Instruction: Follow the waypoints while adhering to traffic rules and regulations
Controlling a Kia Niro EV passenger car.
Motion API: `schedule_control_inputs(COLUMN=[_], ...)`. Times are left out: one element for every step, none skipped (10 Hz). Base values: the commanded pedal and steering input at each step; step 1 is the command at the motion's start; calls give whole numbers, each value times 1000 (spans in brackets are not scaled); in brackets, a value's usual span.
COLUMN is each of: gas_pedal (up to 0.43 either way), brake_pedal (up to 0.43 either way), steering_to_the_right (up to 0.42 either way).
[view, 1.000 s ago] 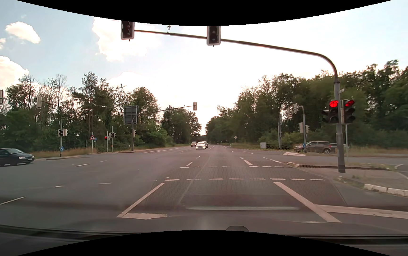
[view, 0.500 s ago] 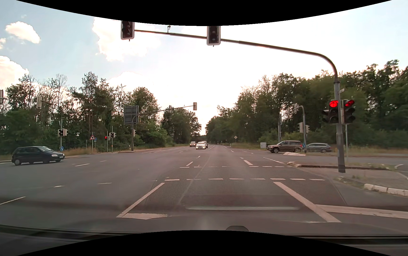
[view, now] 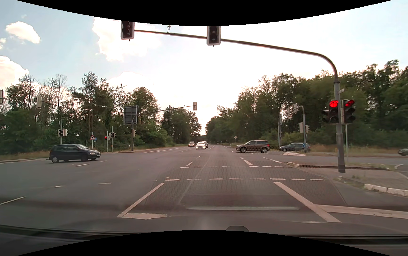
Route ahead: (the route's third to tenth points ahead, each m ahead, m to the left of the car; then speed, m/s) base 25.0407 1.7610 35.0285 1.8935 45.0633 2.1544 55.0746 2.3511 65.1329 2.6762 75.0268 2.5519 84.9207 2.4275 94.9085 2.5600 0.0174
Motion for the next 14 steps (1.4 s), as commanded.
schedule_control_inputs(gas_pedal=[0,0,0,0,0,0,0,0,0,0,0,0,0,0], brake_pedal=[378,384,390,390,390,390,396,396,396,396,396,396,396,390], steering_to_the_right=[-8,-8,-8,-8,-8,-8,-8,-8,-8,-8,-8,-8,-8,-8])
